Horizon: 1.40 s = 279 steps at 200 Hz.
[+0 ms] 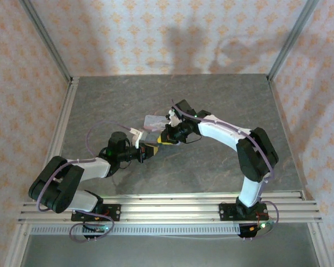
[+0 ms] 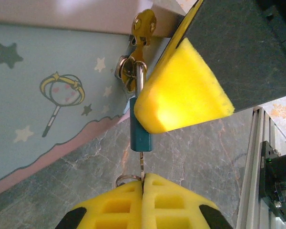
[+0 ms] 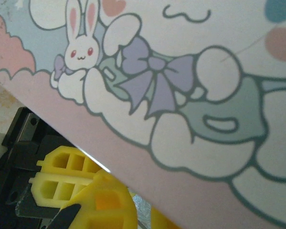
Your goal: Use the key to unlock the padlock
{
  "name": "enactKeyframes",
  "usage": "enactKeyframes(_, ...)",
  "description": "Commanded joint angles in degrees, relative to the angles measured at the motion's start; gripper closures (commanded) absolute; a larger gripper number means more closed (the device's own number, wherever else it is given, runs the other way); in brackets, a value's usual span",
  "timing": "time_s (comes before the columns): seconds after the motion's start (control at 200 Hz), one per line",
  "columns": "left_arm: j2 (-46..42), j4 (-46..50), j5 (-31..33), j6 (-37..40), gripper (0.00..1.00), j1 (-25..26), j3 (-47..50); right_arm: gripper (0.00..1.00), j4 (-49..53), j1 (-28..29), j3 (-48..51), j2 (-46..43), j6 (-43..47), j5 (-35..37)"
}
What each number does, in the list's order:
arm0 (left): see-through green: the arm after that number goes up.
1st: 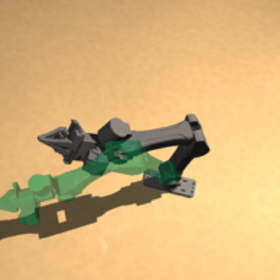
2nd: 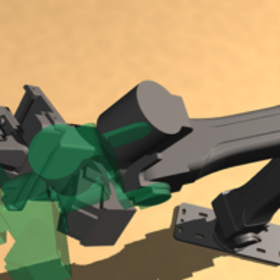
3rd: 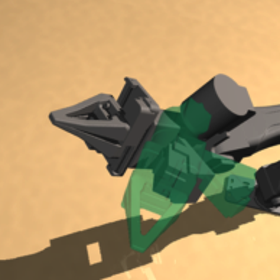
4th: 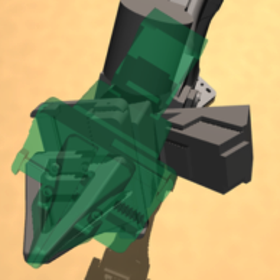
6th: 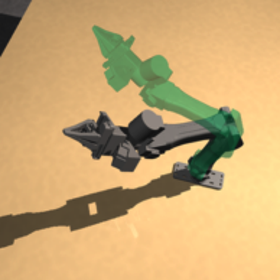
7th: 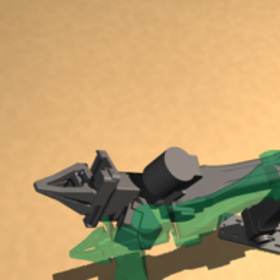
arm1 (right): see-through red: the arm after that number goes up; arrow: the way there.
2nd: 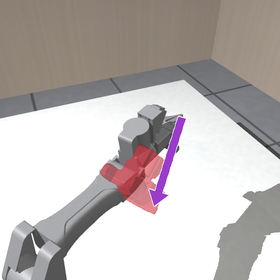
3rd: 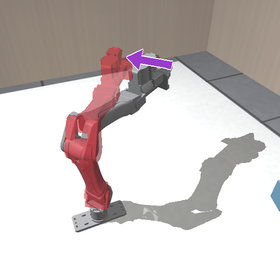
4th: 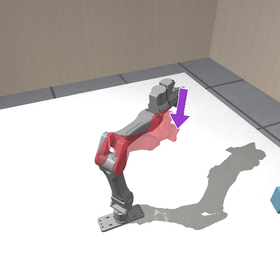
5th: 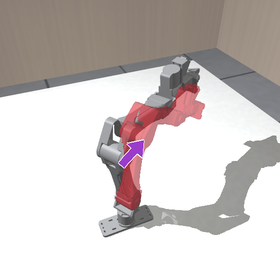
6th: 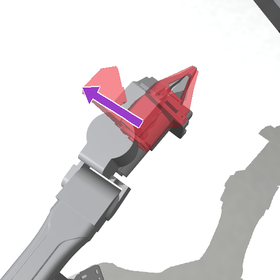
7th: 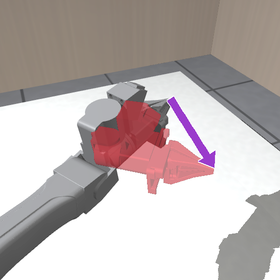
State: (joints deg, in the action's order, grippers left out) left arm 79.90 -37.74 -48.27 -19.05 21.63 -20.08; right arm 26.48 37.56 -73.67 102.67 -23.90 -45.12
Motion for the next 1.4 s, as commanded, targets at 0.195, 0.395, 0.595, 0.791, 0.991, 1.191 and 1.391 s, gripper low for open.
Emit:
enactKeyframes(0.195, -1.9, -9.8, -0.4, -4.1, 1.0, -0.6, -1.4, 1.0, -1.5, 0.5, 2.3, -0.1, -1.0, -3.5)
enactKeyframes(0.395, -1.9, -10.3, 2.8, -4.5, 1.0, 0.3, -2.4, 1.0, -3.5, 0.5, 3.2, 0.6, -2.5, -4.6)
enactKeyframes(0.595, -5.2, -3.9, 12.3, -1.1, 1.0, 1.2, -1.9, 1.0, -2.3, 0.5, 3.7, 0.9, -3.3, -3.0)
enactKeyframes(0.791, -8.3, 0.4, 14.2, 2.8, 1.0, 3.0, -2.6, 1.0, 1.3, 0.5, 2.4, 2.2, -2.4, -0.2)
enactKeyframes(0.991, -6.4, 4.6, 12.1, 5.3, 1.0, 5.9, -5.6, 1.0, 2.2, 0.5, 0.6, 2.9, -3.5, 0.8)
enactKeyframes(1.191, -0.7, -5.9, 13.5, -1.8, 1.0, 6.0, -3.7, 1.0, 0.6, 0.5, 1.4, 2.0, -5.1, 1.6)
enactKeyframes(1.391, 1.8, -2.7, 13.9, 0.7, 1.0, 6.9, -3.7, 0.71, 0.0, 0.5, 4.5, 0.1, -6.1, 7.0)
